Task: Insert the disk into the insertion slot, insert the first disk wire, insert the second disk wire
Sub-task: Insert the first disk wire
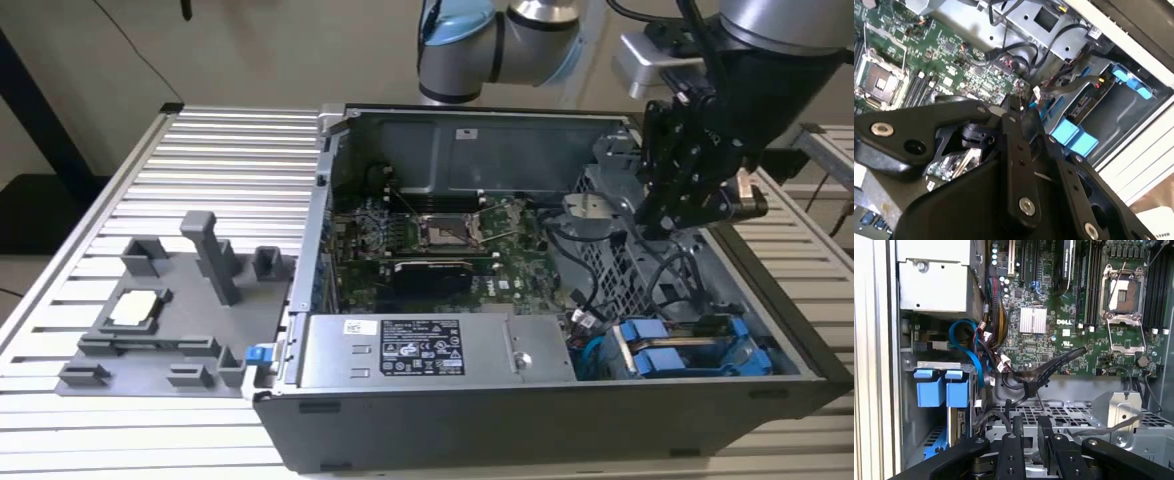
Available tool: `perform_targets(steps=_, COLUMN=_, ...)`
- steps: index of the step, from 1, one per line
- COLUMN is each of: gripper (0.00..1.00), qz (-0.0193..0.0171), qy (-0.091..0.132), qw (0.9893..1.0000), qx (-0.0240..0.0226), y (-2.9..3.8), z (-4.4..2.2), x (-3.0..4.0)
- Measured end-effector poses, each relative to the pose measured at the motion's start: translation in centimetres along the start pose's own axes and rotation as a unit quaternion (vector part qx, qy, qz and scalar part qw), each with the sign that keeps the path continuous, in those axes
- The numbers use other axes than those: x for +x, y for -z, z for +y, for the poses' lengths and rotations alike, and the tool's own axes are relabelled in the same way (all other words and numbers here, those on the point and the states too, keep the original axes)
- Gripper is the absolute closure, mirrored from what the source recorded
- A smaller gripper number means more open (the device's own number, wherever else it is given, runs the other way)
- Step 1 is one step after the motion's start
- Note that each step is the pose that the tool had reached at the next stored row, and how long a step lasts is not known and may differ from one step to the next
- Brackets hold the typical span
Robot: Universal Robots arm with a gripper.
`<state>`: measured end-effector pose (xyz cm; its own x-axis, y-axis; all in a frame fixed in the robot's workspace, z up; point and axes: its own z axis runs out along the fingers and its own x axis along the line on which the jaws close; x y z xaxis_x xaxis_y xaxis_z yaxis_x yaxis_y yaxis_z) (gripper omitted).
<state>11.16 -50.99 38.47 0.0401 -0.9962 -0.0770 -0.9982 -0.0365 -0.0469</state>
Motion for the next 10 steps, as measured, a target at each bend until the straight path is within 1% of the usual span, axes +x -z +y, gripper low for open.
perform_targets(steps=3, gripper=0.73, qz=0.003, qy=0.006, qw=1.0, qx=-0.0006, y=0.02, z=0.58, x=-0.03)
perform_targets(steps=7, gripper=0.73, qz=0.0056, qy=0.017, qw=0.9998, qx=-0.0015, y=0.0, z=1.3, x=-0.08)
perform_targets(steps=10, gripper=0.73, qz=0.0091, qy=0.025, qw=0.9996, qx=-0.0023, y=-0.1, z=1.73, x=-0.16)
